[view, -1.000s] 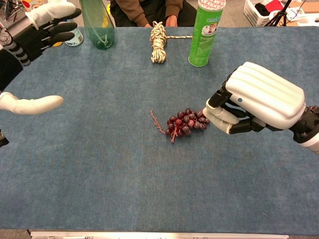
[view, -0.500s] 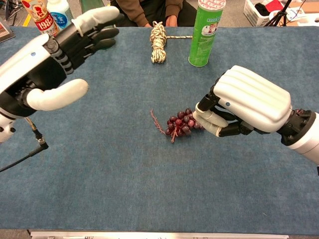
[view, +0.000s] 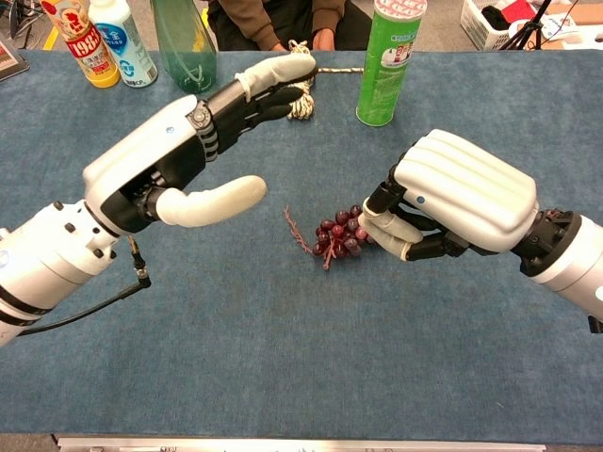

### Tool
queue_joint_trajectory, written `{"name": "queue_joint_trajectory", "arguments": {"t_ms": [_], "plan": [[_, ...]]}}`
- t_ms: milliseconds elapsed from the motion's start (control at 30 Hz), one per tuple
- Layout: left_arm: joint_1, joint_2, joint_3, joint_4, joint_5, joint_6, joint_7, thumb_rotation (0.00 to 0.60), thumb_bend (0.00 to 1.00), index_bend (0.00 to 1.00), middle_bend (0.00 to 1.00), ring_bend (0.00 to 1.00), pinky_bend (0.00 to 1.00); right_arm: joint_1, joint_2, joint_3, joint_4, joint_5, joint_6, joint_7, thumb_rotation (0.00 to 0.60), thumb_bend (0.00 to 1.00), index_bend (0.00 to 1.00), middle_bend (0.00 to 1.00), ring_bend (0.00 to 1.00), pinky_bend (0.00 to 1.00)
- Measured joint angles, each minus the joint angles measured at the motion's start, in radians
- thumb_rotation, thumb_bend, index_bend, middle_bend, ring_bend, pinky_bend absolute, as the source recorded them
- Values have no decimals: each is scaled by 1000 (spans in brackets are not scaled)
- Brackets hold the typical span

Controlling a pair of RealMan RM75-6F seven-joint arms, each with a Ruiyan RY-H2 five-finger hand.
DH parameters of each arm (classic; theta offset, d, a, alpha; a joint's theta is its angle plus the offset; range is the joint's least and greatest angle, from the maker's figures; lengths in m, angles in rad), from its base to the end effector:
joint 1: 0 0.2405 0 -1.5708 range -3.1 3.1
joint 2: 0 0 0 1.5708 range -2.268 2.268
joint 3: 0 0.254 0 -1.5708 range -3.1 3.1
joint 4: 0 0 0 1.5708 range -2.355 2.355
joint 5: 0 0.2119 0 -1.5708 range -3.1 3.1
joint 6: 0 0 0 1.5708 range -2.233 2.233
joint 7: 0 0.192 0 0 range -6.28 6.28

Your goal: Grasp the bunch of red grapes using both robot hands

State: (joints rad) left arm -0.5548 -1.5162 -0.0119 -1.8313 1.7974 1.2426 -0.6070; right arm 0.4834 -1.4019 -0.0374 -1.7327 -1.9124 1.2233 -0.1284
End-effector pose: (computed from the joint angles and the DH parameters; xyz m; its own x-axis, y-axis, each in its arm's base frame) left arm -0.0390 0.2361 -0.0032 -0.3484 0.6614 0.6642 0.5990 -0.3879 0.7005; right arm -0.0964 -0.2314 -0.0006 0.3557 -0.1645 0.9200 -0.6429 -0.7576 0.1131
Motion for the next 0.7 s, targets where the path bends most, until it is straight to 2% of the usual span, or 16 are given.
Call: {"name": "queue_joint_trajectory", "arguments": {"t_ms": [700], "plan": [[-64,-80,-28,38,-75,-33,34,265,210,0,0,0,2,37,-49,3,9,34,-37,-15,600,624,1000,1000,1000,1000]]}}
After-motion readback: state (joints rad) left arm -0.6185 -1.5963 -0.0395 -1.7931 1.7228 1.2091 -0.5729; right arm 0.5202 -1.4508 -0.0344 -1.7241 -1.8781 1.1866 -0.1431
